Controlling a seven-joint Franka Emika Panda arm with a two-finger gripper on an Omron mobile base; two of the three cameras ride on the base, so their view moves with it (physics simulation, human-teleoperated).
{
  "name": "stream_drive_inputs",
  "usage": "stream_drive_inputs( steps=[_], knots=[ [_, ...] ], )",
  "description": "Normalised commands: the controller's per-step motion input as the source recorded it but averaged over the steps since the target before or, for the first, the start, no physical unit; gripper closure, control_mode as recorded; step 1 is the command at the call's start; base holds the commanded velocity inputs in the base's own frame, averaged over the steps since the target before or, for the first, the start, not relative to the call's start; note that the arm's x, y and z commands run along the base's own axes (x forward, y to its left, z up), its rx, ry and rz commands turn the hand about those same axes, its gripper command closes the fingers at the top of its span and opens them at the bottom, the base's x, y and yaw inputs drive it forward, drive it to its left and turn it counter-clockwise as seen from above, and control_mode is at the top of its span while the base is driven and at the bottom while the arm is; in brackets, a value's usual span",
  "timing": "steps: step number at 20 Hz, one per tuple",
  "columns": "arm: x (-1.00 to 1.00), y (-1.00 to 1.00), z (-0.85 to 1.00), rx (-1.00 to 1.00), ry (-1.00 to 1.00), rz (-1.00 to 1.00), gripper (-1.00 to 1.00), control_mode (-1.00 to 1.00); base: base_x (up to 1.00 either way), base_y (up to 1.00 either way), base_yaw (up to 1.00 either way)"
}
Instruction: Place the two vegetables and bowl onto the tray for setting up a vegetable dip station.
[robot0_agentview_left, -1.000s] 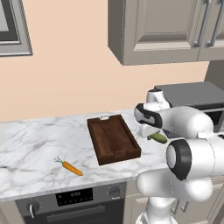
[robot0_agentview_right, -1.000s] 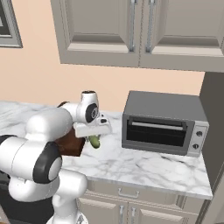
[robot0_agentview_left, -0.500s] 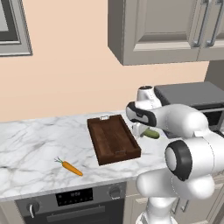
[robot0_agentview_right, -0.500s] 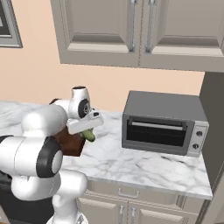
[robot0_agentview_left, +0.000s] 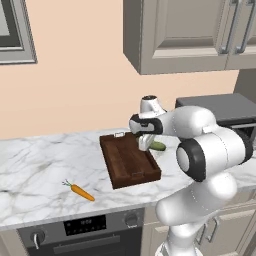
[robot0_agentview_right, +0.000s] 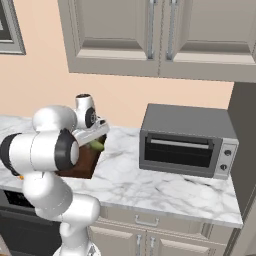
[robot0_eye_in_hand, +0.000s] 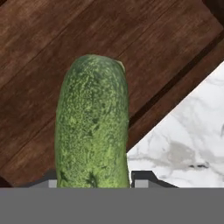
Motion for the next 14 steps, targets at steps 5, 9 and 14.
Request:
stream_drive_inputs(
  steps=[5,9,14],
  knots=[
    [0.57,0.41,0.00,0.01,0.16,0.18,1.00,-1.00,0.00,0.00,0.00],
    [0.72,0.31,0.00,0.01,0.08,0.18,1.00,-1.00,0.00,0.00,0.00],
    [0.68,0.18,-0.08,0.00,0.01,0.14,1.00,-1.00,0.00,0.00,0.00]
  ],
)
